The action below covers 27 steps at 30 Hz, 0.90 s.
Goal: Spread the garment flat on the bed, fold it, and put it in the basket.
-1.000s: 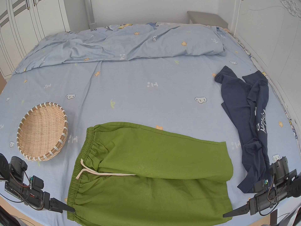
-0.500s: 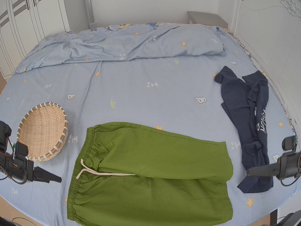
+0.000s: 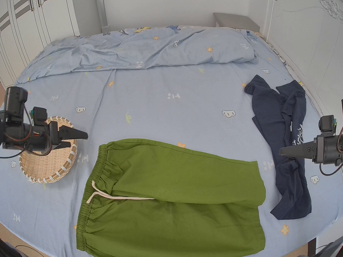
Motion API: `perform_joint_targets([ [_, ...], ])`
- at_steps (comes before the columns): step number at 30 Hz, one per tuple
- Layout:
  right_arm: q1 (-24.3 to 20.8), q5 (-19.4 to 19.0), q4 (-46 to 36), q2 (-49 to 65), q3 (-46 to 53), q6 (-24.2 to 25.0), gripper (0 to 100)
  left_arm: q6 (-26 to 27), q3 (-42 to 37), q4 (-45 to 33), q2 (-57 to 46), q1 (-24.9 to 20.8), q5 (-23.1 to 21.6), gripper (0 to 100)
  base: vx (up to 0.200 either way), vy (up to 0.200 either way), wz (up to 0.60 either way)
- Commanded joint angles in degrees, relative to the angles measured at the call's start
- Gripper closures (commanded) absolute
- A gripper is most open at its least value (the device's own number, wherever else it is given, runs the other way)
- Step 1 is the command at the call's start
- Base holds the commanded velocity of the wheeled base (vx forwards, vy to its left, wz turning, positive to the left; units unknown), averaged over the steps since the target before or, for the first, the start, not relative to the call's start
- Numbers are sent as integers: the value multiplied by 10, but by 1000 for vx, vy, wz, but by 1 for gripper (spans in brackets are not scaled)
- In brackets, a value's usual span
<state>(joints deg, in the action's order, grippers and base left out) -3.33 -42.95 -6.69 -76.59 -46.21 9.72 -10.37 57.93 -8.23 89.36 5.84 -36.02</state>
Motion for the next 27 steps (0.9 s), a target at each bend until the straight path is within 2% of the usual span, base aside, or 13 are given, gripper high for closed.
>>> perform_joint_targets([
  [1,5,7,-2,-47,-8,-17,0,-22,99,19,152,-60,66,0,0,0,0],
  [13,-1,15,-1,-48,-7,-19,0,-21,188,34,276,-54,65,0,0,0,0],
  [19,-2,14,1,-57,-6,-19,0,-20,199,35,301,-58,61,0,0,0,0],
  [27,-4,15,84,-61,36,-16,0,-22,197,66,318,-58,48,0,0,0,0],
])
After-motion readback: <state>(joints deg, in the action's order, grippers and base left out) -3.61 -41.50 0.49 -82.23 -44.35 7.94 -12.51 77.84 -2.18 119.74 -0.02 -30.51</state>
